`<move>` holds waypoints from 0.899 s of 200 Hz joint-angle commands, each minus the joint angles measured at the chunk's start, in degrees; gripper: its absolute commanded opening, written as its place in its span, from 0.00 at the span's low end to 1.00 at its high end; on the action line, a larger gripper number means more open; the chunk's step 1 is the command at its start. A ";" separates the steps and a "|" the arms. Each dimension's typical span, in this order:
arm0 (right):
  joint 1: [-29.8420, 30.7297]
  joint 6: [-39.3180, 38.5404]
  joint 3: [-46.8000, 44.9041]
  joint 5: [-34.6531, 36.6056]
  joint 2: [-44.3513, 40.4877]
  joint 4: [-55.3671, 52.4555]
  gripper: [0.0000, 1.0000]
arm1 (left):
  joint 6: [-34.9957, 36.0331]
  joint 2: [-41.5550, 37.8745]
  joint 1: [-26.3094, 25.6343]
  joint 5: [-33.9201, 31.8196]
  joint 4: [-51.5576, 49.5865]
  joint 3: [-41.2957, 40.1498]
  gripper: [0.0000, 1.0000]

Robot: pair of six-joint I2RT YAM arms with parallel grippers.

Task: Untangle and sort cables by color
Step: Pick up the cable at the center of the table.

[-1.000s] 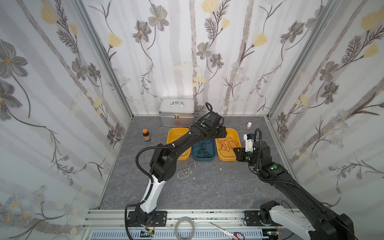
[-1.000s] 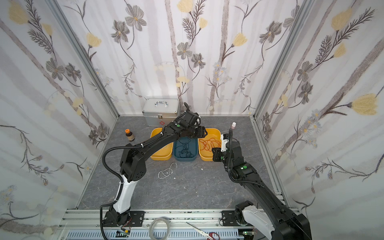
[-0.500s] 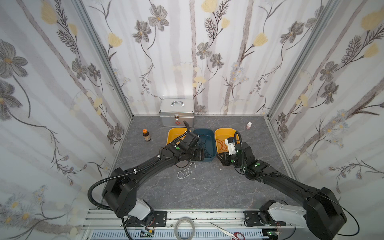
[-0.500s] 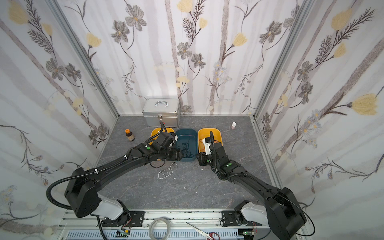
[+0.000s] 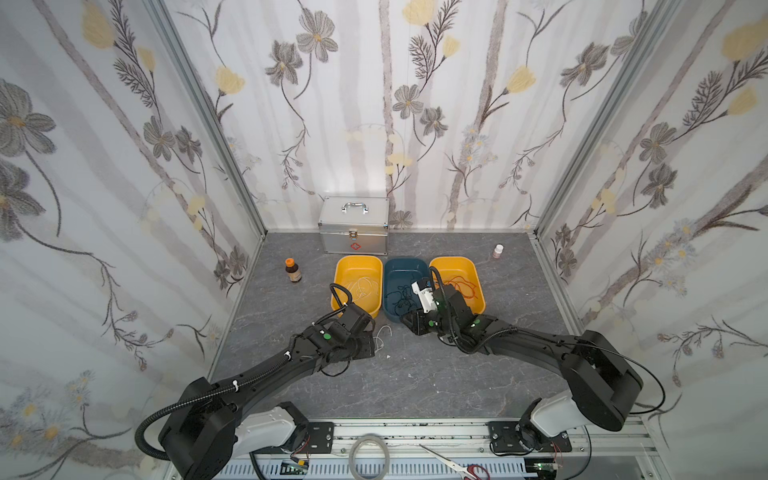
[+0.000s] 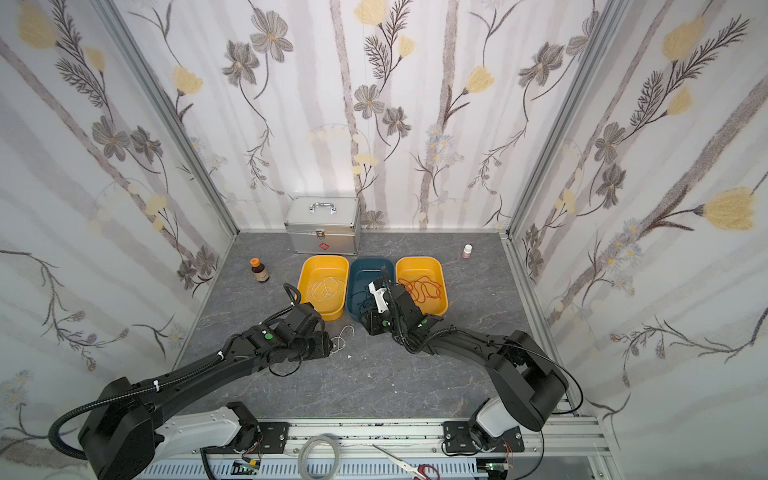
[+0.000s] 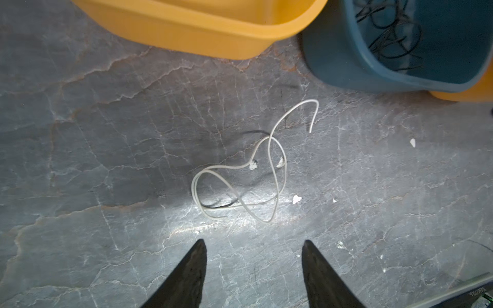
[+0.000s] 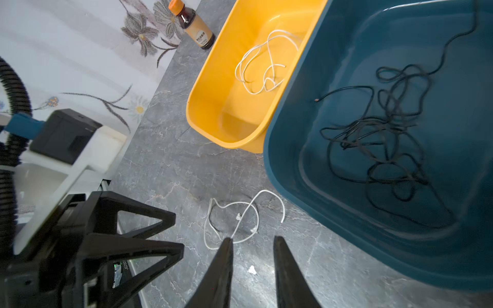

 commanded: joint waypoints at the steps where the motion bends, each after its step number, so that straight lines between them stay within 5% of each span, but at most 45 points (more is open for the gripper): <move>1: 0.80 0.45 1.03 -1.01 1.10 3.40 0.29 | -1.96 1.63 0.06 -0.19 4.35 -1.03 0.58; 86: 1.15 0.74 -0.14 -0.61 2.13 3.63 0.28 | -1.70 12.52 0.99 2.81 12.48 0.11 0.44; 156: 1.16 0.71 0.38 -0.92 3.12 3.62 0.27 | -0.43 10.90 1.29 0.38 9.45 1.59 0.00; 180: 1.16 0.69 0.39 -0.92 3.05 3.47 0.27 | 0.13 8.50 1.79 -0.29 7.70 1.52 0.00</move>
